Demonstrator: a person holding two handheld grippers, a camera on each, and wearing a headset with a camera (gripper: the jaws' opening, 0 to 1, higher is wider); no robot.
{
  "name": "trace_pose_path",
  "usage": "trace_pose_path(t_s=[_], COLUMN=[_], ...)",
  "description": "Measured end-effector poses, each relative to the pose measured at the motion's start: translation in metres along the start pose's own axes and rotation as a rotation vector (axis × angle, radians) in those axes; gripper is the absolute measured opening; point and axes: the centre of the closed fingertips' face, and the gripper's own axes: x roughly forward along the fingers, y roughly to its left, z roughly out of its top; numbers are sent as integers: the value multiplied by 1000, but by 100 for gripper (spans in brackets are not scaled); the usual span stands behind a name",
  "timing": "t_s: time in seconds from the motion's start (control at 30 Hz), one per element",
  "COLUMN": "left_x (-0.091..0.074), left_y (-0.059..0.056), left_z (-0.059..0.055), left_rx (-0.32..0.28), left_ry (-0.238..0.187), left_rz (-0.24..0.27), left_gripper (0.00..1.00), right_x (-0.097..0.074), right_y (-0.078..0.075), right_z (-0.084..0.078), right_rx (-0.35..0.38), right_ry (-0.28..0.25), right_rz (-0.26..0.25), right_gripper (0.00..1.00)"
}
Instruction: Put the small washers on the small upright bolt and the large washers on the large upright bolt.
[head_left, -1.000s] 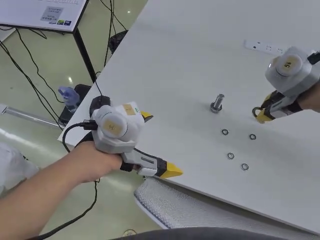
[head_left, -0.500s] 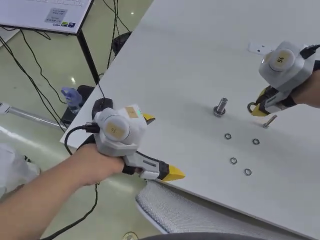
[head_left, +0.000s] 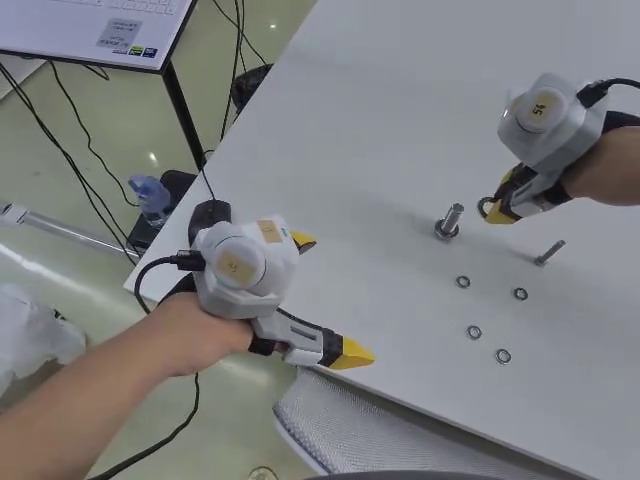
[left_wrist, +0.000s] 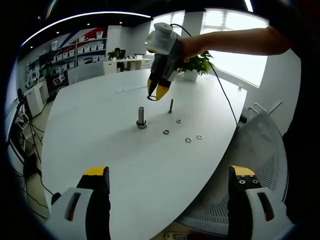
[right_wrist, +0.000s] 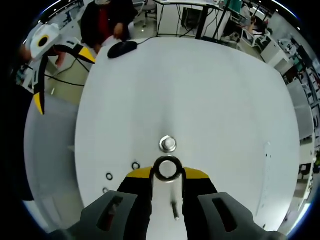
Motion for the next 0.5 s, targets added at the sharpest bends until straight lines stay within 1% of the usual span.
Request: trace_pose_path(t_s=[0.23, 0.27, 0.43, 0.5], left_x=[0, 0, 0, 0], left_y=[2, 3, 3, 5], left_z=[4, 4, 2, 3], left_rx=[-2, -4, 0, -3], left_ry=[-11, -10, 0, -5], left_rz=[4, 4, 2, 2], left_gripper=[99, 99, 98, 98], right_x=[9, 13, 17, 21], right_y=[-3, -5, -6, -7], right_z=[8, 10, 17, 18], right_rx=[1, -4, -8, -7], right_ry=[-6, -7, -9, -7], right_rz=[12, 14, 16, 22], right_gripper=[22, 22, 22, 22])
